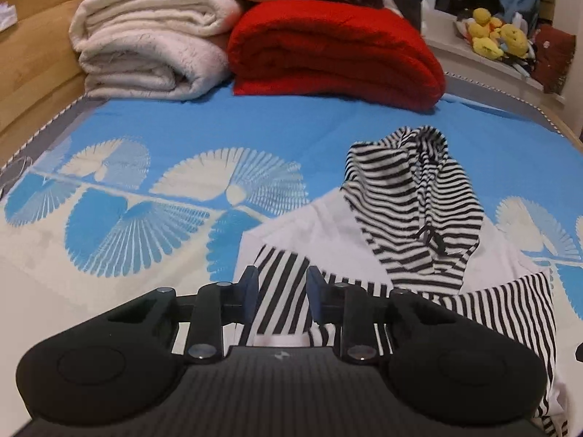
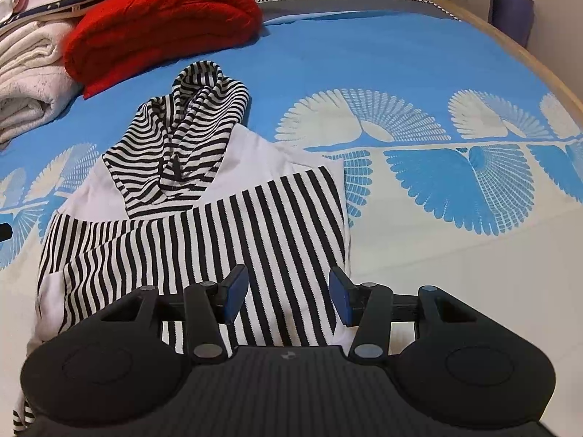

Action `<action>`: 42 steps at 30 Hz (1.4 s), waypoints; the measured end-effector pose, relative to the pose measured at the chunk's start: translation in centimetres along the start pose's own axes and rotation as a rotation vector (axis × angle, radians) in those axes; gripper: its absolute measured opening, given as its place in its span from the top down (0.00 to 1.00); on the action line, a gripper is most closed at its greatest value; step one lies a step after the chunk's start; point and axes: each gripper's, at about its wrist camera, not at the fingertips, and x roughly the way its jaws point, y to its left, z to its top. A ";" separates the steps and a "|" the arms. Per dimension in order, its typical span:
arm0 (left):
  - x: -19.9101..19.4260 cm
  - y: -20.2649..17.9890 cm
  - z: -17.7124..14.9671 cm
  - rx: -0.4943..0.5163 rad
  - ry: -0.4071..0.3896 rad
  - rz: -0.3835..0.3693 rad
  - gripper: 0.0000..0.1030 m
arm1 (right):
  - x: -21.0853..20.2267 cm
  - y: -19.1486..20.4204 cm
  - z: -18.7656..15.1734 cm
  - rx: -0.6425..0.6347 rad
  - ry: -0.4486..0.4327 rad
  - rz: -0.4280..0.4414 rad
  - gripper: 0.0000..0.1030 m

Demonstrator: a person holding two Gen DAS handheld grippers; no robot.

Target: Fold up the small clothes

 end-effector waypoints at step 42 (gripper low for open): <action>33.9 -18.1 19.3 0.344 0.137 -0.157 0.95 | 3.9 -7.4 2.7 0.148 0.048 -0.091 0.51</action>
